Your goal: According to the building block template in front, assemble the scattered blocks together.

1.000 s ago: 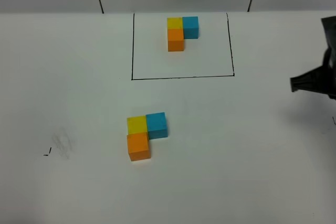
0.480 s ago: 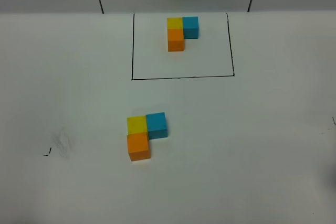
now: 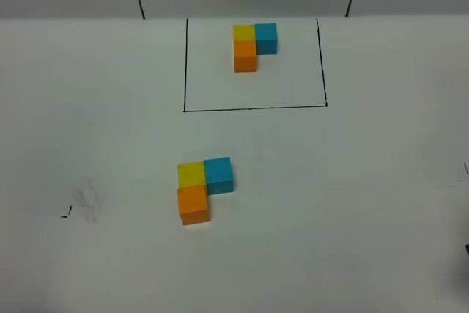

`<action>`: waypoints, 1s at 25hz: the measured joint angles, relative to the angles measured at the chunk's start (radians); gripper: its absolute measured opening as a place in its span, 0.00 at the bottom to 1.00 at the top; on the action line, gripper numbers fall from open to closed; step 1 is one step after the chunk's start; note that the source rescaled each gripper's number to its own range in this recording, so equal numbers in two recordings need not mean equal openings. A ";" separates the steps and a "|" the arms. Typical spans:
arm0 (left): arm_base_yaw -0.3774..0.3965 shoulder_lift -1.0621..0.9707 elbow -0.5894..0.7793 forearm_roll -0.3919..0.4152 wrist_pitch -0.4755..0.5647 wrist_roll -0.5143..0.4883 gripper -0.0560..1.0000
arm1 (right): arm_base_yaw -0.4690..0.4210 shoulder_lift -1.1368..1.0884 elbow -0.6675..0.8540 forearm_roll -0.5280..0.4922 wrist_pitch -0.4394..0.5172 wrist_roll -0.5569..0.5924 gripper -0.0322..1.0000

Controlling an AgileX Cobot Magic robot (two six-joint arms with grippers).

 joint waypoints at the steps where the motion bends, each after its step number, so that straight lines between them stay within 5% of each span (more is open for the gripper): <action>1: 0.000 0.000 0.000 0.000 0.000 0.000 0.05 | 0.000 -0.008 0.000 0.005 0.000 -0.007 0.03; 9: 0.000 0.000 0.000 0.000 0.000 0.000 0.05 | 0.000 -0.039 -0.003 0.025 0.015 -0.022 0.03; 15: 0.000 0.000 0.000 0.000 0.000 0.000 0.05 | 0.000 -0.039 -0.029 0.065 0.186 -0.022 0.03; 25: 0.000 0.000 0.000 0.000 0.000 0.000 0.05 | 0.000 -0.065 -0.010 0.094 0.207 -0.022 0.03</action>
